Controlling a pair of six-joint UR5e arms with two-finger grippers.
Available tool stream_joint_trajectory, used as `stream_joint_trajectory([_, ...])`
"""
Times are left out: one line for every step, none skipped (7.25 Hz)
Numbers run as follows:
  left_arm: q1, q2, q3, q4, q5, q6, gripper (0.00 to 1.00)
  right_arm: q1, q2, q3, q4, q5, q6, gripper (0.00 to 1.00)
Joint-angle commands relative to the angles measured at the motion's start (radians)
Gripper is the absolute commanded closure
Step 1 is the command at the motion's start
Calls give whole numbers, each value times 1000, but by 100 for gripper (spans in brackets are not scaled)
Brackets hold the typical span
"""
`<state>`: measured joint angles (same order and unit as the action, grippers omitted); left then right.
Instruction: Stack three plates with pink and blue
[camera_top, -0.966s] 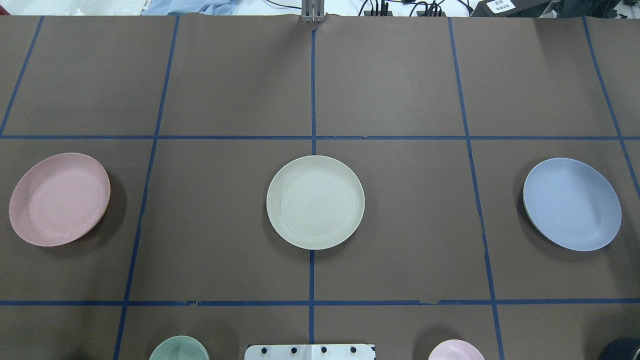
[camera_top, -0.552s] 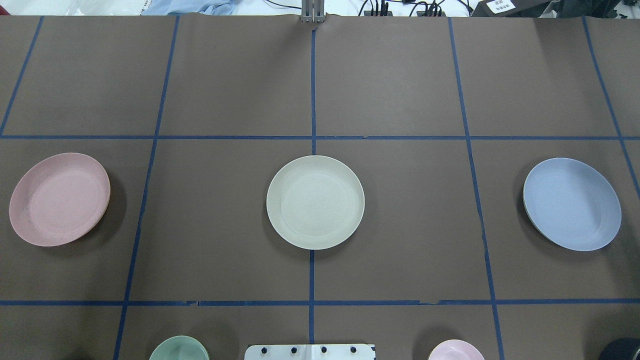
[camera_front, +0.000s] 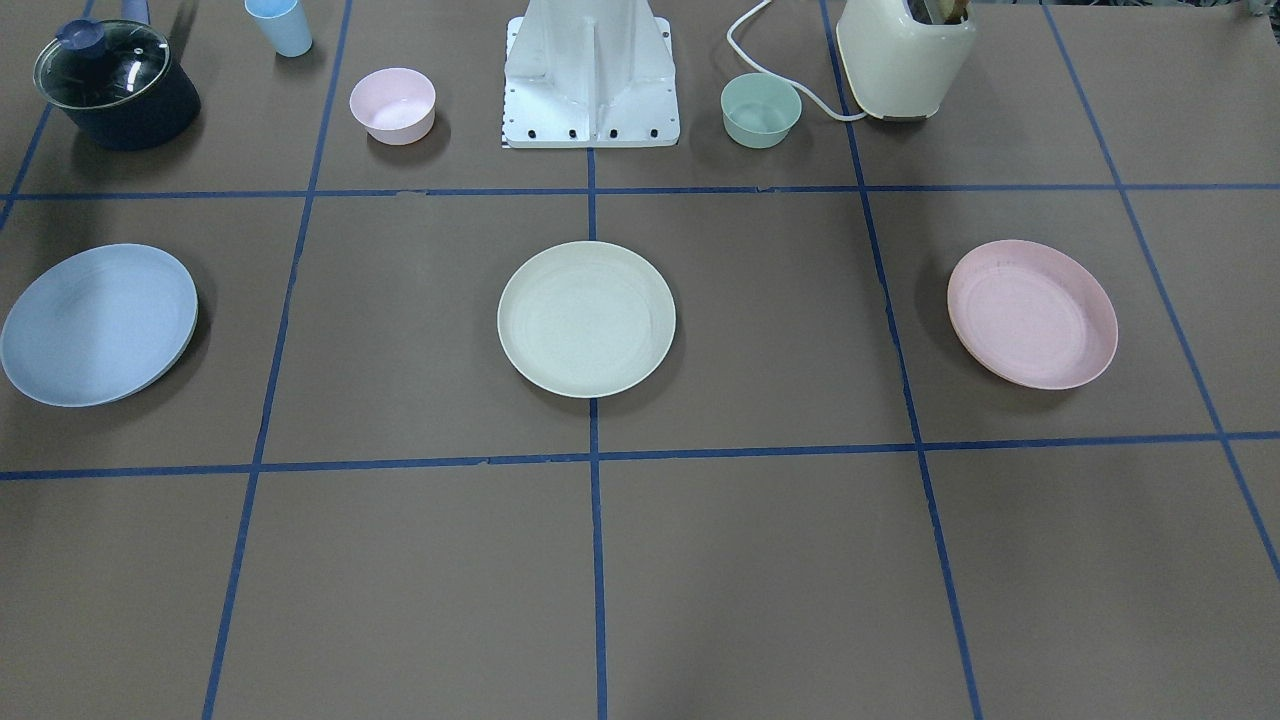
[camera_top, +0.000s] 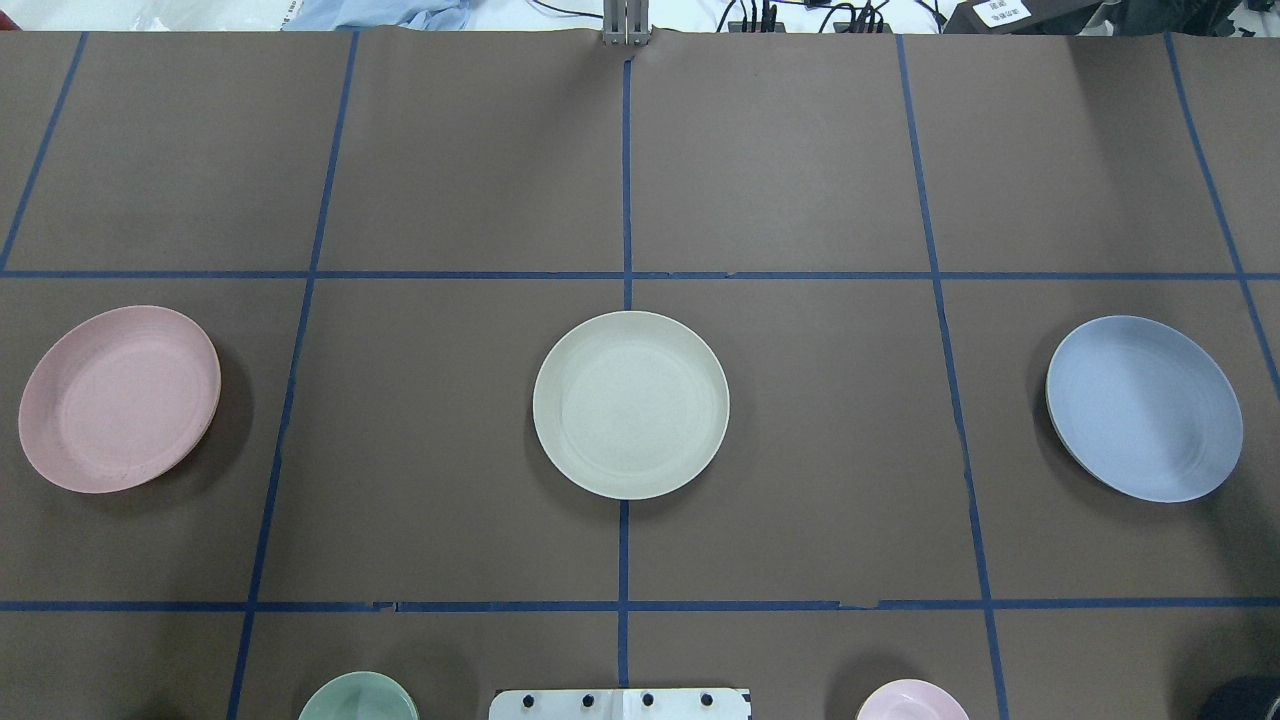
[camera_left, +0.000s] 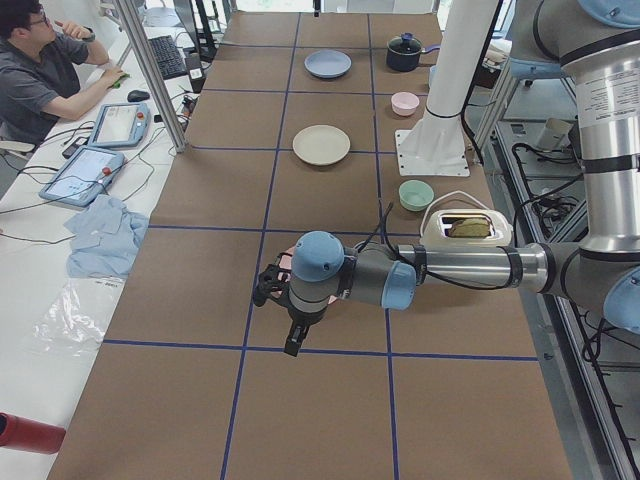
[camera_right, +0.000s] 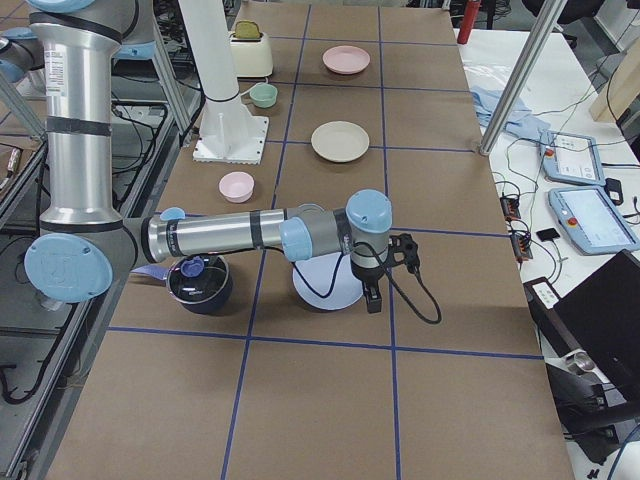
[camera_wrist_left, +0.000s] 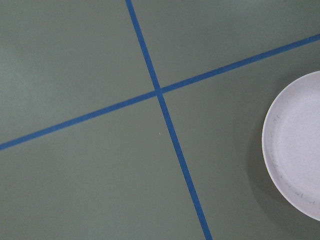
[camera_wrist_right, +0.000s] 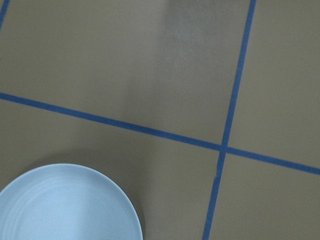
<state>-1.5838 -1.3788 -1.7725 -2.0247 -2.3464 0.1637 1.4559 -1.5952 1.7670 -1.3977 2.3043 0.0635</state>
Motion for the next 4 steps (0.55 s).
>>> stream_joint_trajectory([1, -48, 49, -284, -2, -1, 0, -2, 9, -9, 194, -5, 12, 0])
stream_joint_trajectory([1, -61, 133, -404, -1, -4, 0, -2, 1, -21, 251, -2, 15, 0])
stream_joint_trajectory([2, -77, 192, -501, 1, -32, 0, -2, 6, -30, 261, -3, 15, 0])
stream_joint_trajectory([7, -75, 212, -569, -2, -126, 0, -5, 6, -34, 267, -6, 71, 0])
